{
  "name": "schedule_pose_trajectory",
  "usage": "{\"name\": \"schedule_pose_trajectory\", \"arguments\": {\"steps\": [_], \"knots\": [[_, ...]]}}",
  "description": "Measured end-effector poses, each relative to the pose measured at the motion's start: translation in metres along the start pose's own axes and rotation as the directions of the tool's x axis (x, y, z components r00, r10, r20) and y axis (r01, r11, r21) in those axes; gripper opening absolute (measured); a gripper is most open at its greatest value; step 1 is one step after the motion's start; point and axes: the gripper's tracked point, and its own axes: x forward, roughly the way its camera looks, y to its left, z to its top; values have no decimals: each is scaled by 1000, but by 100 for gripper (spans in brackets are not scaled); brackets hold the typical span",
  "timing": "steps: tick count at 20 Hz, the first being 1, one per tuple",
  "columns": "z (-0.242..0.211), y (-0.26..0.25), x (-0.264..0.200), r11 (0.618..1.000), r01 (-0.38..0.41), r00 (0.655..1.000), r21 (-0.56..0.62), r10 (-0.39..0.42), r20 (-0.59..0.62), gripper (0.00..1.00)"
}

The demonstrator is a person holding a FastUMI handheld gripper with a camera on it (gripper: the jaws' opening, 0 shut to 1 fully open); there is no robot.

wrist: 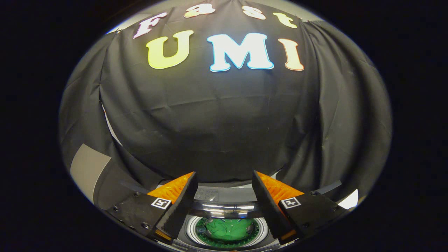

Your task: Put the clothes into the washing machine and then close the washing machine lid.

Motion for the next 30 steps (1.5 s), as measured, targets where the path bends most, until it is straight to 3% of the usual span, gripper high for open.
{"name": "schedule_pose_trajectory", "arguments": {"steps": [11, 20, 30], "knots": [[-56, 5, -54, 1000, 4, 978, -7, -3, 207, 98], [-194, 15, -98, 1000, 24, 981, 6, -25, 193, 97], [-264, 39, -205, 996, 52, 953, -69, -29, 301, 98]]}}
